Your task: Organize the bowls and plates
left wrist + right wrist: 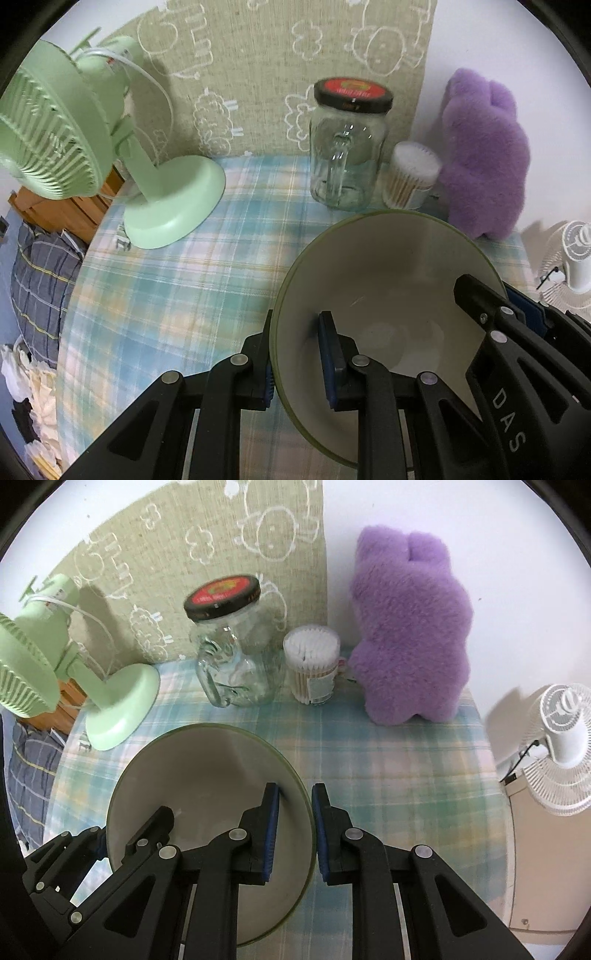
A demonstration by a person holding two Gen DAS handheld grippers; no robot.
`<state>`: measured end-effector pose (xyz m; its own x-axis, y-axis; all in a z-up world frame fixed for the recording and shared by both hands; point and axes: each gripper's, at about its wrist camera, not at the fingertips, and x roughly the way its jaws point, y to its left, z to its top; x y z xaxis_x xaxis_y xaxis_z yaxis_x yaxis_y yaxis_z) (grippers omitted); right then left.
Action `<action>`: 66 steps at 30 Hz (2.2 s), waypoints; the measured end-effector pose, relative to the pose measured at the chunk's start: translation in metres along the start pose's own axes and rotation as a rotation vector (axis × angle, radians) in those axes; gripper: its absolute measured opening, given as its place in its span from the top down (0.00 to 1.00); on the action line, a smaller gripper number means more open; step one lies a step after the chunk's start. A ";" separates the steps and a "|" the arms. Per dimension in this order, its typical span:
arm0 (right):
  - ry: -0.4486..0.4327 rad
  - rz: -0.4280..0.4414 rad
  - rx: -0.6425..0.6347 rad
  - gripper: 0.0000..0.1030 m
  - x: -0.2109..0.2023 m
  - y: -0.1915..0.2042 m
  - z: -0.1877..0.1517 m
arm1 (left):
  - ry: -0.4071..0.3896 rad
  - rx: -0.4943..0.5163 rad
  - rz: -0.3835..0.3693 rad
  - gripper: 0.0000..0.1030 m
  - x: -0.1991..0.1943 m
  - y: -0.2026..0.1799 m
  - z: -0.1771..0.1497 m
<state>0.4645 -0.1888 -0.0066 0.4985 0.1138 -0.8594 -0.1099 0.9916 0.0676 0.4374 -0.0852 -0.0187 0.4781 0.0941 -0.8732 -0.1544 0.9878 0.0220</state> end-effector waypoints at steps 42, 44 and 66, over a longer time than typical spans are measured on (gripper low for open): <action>-0.118 -0.136 0.087 0.79 -0.201 0.088 -0.172 | -0.139 0.154 -0.161 0.82 -0.167 0.086 -0.157; -0.115 -0.135 0.092 0.79 -0.202 0.090 -0.180 | -0.130 0.158 -0.164 0.82 -0.166 0.089 -0.165; -0.024 -0.156 0.147 0.79 -0.195 0.099 -0.244 | -0.034 0.162 -0.201 0.82 -0.154 0.103 -0.222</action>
<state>0.1466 -0.1277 0.0441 0.5199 -0.0425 -0.8532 0.0960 0.9953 0.0089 0.1555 -0.0255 0.0102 0.5142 -0.1048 -0.8513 0.0858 0.9938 -0.0705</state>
